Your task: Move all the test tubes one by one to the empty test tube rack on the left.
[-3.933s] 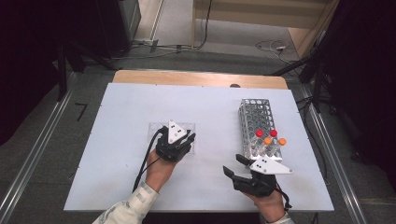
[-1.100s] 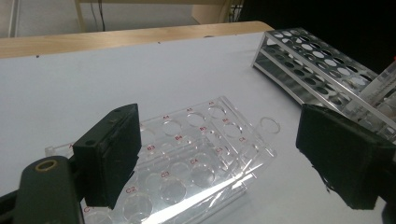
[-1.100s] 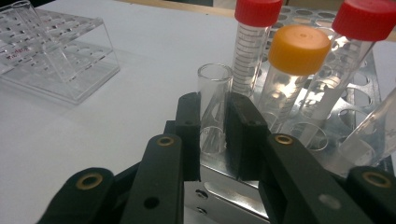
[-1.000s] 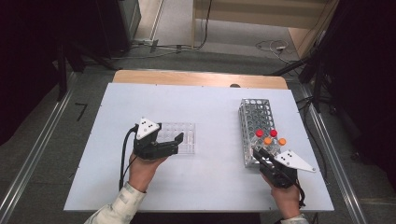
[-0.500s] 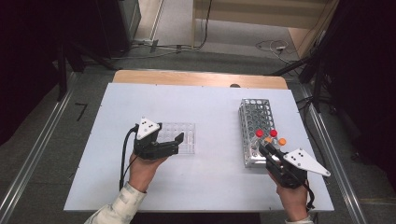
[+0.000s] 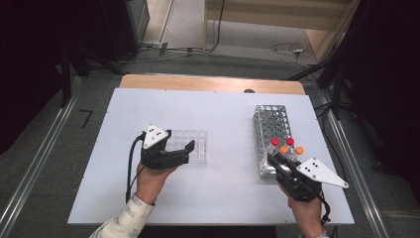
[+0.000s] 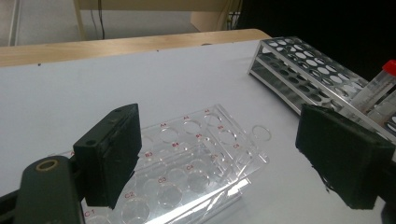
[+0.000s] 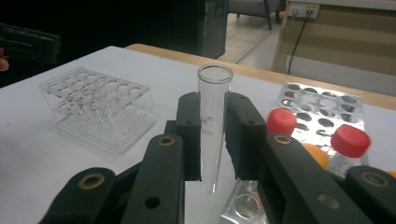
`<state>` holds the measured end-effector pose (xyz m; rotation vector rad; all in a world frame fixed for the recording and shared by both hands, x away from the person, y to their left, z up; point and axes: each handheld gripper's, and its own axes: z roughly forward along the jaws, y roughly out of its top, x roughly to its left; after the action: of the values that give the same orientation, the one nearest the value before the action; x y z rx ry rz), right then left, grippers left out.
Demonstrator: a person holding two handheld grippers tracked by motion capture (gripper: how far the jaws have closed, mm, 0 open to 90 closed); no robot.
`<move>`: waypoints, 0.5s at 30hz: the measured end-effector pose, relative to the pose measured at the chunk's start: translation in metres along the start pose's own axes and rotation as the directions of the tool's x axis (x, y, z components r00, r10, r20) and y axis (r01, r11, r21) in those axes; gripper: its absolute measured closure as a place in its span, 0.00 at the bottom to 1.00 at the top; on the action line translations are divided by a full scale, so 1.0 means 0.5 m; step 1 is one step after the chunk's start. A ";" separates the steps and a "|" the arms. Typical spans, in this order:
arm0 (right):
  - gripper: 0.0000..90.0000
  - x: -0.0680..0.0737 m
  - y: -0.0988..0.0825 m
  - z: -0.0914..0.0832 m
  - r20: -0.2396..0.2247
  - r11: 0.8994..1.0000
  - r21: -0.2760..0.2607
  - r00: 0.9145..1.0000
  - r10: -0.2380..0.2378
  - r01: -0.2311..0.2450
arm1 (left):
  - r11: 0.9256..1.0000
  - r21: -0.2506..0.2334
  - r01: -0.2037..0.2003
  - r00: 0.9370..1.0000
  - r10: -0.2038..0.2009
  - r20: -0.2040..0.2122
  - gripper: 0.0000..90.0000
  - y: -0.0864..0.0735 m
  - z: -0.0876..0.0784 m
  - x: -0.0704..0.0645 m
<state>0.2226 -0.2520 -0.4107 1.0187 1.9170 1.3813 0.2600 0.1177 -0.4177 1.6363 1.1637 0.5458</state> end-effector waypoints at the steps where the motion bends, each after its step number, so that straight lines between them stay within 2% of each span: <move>1: 0.82 0.004 0.000 0.002 -0.008 1.000 0.002 1.000 0.001 -0.001 | 1.000 -0.001 -0.001 1.000 0.001 0.001 0.17 0.001 -0.001 0.000; 15: 0.82 0.064 -0.002 0.046 -0.110 0.998 0.038 0.993 -0.040 0.044 | 1.000 -0.014 -0.006 1.000 0.006 0.017 0.17 0.006 -0.009 -0.011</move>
<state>0.2229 -0.2134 -0.4194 0.9336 2.0414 1.4058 0.2553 0.1147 -0.4122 1.6305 1.1406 0.5417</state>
